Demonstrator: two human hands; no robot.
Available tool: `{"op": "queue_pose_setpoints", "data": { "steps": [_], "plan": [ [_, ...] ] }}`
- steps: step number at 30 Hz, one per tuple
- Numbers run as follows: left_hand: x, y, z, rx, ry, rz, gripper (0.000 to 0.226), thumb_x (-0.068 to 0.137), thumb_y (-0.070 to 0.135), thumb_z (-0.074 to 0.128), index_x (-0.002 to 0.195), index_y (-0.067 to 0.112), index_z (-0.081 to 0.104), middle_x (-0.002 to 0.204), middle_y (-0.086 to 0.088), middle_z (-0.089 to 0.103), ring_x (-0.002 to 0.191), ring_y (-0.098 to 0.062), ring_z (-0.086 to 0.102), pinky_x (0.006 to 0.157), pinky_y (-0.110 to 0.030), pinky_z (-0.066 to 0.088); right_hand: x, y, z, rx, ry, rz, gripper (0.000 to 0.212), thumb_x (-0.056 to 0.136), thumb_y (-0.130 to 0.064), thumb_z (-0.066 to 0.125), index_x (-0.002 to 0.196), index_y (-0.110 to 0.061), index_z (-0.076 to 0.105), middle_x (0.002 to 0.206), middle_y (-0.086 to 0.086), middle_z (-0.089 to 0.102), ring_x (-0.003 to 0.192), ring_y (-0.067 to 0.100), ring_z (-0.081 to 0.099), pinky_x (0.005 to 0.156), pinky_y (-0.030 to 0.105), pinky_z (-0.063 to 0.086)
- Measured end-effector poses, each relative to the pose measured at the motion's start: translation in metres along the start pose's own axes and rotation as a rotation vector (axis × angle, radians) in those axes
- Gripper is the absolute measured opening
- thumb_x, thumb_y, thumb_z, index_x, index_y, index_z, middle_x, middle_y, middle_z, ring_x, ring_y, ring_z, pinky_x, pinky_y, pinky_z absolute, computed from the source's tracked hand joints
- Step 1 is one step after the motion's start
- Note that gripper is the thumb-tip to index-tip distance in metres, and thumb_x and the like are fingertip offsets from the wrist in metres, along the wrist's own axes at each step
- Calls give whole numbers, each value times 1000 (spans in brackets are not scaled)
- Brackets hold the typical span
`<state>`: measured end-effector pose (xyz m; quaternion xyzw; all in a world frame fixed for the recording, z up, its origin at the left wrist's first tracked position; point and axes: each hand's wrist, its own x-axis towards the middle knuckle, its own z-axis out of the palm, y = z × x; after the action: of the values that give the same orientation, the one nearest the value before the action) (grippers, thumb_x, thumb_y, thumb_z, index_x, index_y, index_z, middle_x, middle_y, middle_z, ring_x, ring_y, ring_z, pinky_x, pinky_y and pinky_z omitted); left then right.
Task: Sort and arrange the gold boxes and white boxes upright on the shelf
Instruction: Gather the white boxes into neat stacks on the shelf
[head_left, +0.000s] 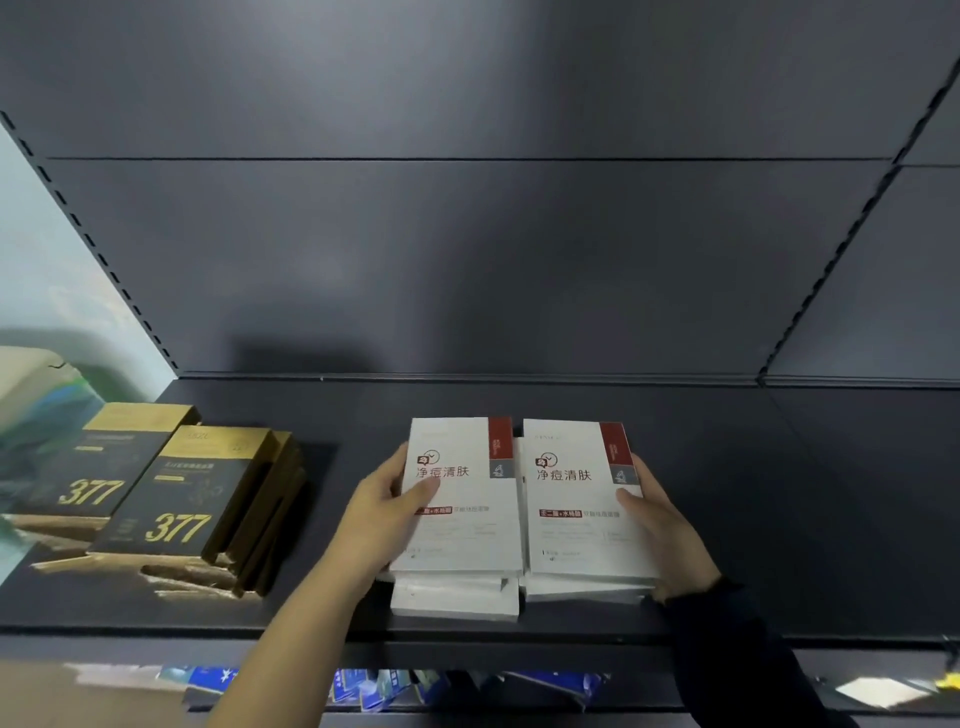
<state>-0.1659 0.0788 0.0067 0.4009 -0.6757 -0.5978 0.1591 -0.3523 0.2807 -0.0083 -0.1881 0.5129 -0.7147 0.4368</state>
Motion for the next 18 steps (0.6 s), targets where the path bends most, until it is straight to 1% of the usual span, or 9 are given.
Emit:
{"op": "queue_pose_setpoints", "data": {
  "steps": [3,4,7,8,10,12,15,17,18],
  "plan": [
    [-5,1,-12,-133,-154,-20,36,96,19,52,128,38,55,112,7,72,100,-16,71,82,-42,58,1,-4,0,-6,2,6,51,84,-3,55,133,-15,46,123,16,65,107,34,65,75,38,59],
    [-6,3,-15,-183,-175,-30,35,97,18,51,126,38,55,114,5,72,102,-18,70,82,-44,58,0,-5,2,-11,5,7,50,86,0,54,133,-16,46,122,16,65,106,33,66,74,37,59],
    [-13,5,-8,-299,-177,-58,34,99,15,47,122,39,54,112,1,73,101,-22,70,76,-39,58,-2,-5,7,3,-4,10,51,82,-4,54,131,-17,47,122,16,65,106,34,66,73,36,59],
    [-15,5,-3,-310,-173,-58,35,100,15,45,123,40,53,111,1,73,102,-22,70,78,-41,58,-3,-5,8,17,-20,27,47,83,-4,52,129,-17,48,120,14,67,104,33,67,71,36,59],
    [-15,3,5,-299,-163,-53,37,101,14,42,127,39,50,112,3,73,103,-21,70,86,-44,56,-4,-7,9,16,-32,65,37,93,1,46,123,-20,50,111,10,71,97,29,70,66,34,59],
    [-14,3,9,-277,-161,-51,37,101,15,42,128,39,47,112,5,73,104,-19,69,89,-44,56,-4,-8,7,-15,-31,83,40,93,5,41,121,-21,51,108,7,72,94,26,71,63,32,59],
    [-15,3,11,-293,-131,-49,37,101,13,42,125,40,50,111,5,73,103,-20,69,88,-44,56,-5,-12,8,-52,-21,72,39,92,6,40,118,-21,52,108,6,71,90,22,72,61,29,59],
    [-19,6,14,-332,-63,-34,35,99,11,46,119,38,55,106,3,75,97,-20,72,83,-43,58,-5,-15,10,-65,-25,57,40,92,6,40,120,-20,52,111,10,70,93,25,71,63,30,59],
    [-20,8,16,-341,-8,-26,33,97,11,49,115,37,58,103,4,75,93,-18,73,76,-39,59,-5,-16,9,-64,-23,50,39,92,7,40,121,-17,53,112,13,70,95,27,71,64,31,59]
  ]
}}
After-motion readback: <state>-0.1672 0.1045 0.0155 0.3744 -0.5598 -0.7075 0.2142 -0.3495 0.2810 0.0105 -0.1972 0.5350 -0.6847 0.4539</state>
